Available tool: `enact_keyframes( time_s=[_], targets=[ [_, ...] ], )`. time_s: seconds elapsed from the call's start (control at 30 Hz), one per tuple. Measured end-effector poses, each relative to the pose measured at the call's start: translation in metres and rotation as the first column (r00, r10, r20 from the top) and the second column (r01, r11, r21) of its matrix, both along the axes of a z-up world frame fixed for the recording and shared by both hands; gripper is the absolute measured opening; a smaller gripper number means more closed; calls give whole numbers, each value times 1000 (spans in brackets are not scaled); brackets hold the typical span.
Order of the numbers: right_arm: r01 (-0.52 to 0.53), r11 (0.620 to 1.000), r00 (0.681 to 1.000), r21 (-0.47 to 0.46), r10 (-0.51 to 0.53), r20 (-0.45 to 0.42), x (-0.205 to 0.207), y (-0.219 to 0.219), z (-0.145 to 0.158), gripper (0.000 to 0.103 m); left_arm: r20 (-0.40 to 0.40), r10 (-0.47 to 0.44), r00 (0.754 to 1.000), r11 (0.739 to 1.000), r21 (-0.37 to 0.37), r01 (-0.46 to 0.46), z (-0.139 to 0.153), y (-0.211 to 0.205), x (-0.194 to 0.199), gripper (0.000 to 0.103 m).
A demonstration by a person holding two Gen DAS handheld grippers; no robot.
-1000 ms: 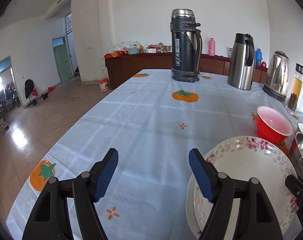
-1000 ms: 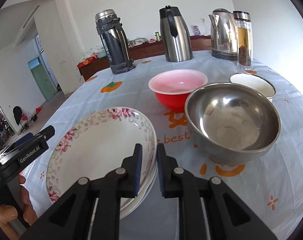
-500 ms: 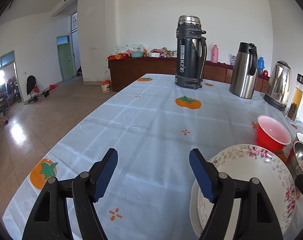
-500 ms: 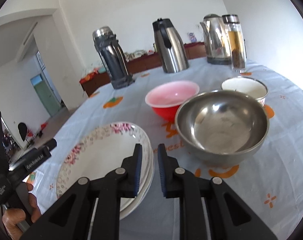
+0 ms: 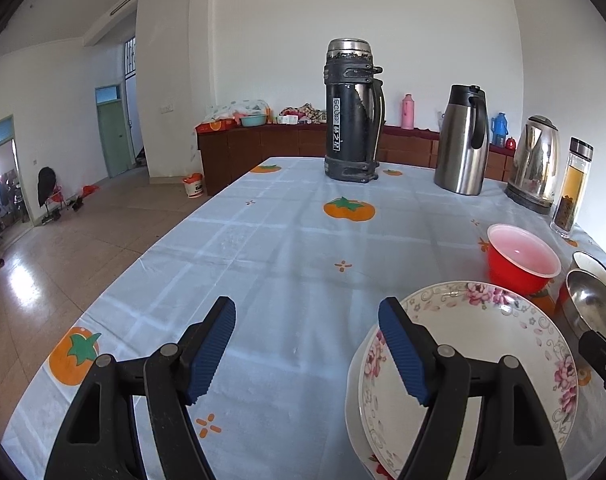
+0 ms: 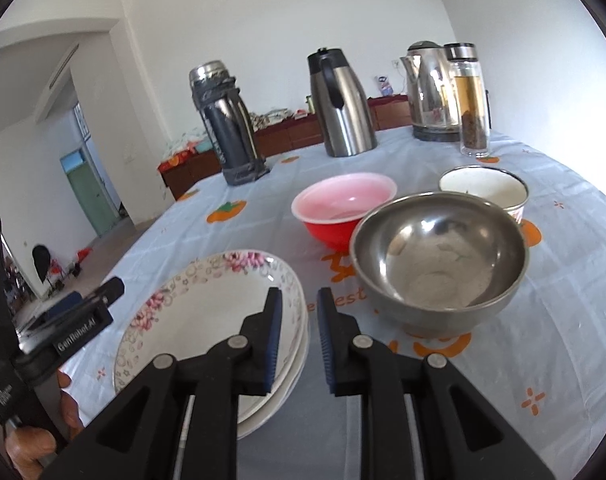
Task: Organize plates and bowls
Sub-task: 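Withdraw both tools and move them toward the red bowl, then close both tools on the rim of the red bowl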
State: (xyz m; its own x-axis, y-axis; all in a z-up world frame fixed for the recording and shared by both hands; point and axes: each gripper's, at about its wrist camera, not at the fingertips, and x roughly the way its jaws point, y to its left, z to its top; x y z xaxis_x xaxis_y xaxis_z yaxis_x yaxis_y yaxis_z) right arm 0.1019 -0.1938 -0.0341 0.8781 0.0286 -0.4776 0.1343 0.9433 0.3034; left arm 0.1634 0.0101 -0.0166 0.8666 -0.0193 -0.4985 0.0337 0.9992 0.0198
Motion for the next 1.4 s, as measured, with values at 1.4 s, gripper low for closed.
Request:
enact_keyframes(
  time_s=[1.4],
  targets=[
    [-66,978,957,197,118,-265,103,-133,56,19,-310,-245,918,967,-6,256,58,-152,90,76]
  ],
)
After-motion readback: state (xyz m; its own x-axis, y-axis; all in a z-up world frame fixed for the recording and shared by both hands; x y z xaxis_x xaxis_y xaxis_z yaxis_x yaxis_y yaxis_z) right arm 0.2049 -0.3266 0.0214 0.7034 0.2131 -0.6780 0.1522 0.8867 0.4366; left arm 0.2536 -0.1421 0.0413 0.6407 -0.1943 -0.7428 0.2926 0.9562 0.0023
